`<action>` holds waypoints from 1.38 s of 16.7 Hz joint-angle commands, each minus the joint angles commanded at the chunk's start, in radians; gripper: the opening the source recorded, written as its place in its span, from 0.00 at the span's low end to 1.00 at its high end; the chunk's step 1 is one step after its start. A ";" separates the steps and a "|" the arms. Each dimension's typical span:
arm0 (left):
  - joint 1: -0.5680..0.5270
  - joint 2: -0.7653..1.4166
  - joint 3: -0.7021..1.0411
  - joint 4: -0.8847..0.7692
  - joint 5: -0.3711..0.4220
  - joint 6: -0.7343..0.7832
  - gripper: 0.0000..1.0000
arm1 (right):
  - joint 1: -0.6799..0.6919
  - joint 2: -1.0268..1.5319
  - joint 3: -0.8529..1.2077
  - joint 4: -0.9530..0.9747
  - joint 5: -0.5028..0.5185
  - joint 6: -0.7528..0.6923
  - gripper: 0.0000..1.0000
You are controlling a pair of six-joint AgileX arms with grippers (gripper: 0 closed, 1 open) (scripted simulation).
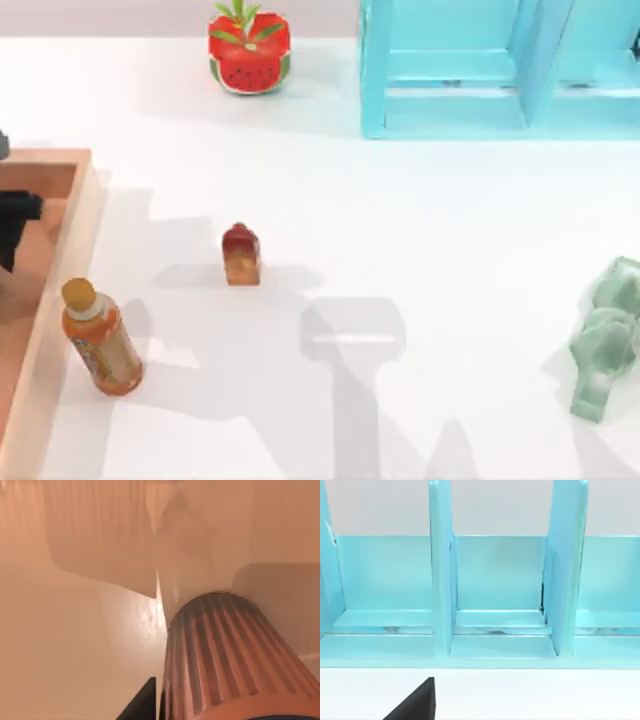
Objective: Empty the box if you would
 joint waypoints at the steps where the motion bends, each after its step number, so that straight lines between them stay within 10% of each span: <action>1: 0.000 0.000 0.000 0.000 0.000 0.000 0.47 | 0.000 0.000 0.000 0.000 0.000 0.000 1.00; 7: 0.000 0.000 0.000 0.000 0.000 0.000 0.02 | 0.000 0.000 0.000 0.000 0.000 0.000 1.00; 23: -0.040 -0.004 0.213 -0.052 -0.113 0.019 0.00 | 0.000 0.000 0.000 0.000 0.000 0.000 1.00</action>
